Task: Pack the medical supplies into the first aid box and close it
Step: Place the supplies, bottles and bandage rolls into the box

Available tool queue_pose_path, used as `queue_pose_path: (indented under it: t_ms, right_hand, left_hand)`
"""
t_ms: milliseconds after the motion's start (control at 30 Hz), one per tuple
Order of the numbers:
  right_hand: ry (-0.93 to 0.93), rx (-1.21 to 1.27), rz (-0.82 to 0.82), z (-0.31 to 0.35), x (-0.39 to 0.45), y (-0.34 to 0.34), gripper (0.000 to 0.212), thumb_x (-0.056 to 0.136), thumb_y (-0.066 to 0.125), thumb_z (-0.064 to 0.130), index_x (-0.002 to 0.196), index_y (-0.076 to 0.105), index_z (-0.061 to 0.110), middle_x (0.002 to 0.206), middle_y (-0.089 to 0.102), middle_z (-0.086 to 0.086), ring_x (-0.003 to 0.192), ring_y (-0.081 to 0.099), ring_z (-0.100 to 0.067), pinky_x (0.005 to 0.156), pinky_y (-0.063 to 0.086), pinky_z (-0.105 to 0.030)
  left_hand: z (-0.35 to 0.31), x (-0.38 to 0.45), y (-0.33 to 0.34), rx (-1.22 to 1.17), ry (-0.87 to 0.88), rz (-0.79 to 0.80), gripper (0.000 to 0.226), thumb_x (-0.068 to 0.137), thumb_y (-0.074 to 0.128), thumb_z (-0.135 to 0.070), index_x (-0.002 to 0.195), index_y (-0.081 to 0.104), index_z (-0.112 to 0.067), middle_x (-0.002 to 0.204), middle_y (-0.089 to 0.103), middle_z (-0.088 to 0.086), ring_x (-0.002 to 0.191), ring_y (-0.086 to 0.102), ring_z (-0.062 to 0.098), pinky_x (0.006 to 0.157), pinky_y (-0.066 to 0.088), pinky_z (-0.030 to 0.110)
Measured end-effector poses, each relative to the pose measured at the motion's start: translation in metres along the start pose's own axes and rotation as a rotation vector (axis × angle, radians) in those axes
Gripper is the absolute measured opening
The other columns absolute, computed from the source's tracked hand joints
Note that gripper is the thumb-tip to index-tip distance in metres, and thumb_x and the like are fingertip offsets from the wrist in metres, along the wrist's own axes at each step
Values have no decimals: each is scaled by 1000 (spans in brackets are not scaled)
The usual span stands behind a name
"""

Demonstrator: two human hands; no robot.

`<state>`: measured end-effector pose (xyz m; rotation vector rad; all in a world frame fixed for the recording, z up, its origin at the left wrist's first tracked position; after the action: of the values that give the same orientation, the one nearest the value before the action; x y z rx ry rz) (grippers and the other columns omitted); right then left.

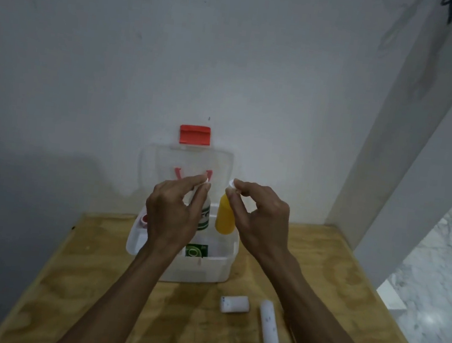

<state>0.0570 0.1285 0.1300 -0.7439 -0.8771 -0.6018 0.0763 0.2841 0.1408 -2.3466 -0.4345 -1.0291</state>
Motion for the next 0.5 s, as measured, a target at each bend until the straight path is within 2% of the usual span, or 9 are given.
queue_pose_path:
  t_ms: [133,300,500]
  right_hand:
    - [58,4,15,-10,-6,11,18,86,74,23,101,76,13,92,76,1,82,70,-14,68,57,-35]
    - [98,-7,37,-18,-17,19,18,86,74,24,101,76,14,92,76,1,82,69,-12,70,57,-32]
    - [94,-25,98,-26,-28,26,20,86,72,26,101,75,14,95,76,1,84,70,-13,71,57,-33]
  left_hand:
    - [10,2,15,-49,-97,31,21,87,70,-26,104,75,-15,97,76,1,84,71,13,76,58,37]
    - [21,-2,32,-63,-186,79,21,86,70,-28,101,76,-15,95,76,0,83,69,11,76,51,22]
    - [30,-6,41,-74,-225,125,20,87,69,-27,101,75,-15,96,76,0,84,67,8,74,47,16]
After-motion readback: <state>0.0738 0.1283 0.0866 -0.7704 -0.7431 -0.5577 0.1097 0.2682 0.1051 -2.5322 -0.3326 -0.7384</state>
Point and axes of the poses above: each hand's wrist, its own x-axis towards the middle knuckle, its own y-axis out of the palm, z = x × y, the point moved 1 cm from there along x, towards the middle knuckle
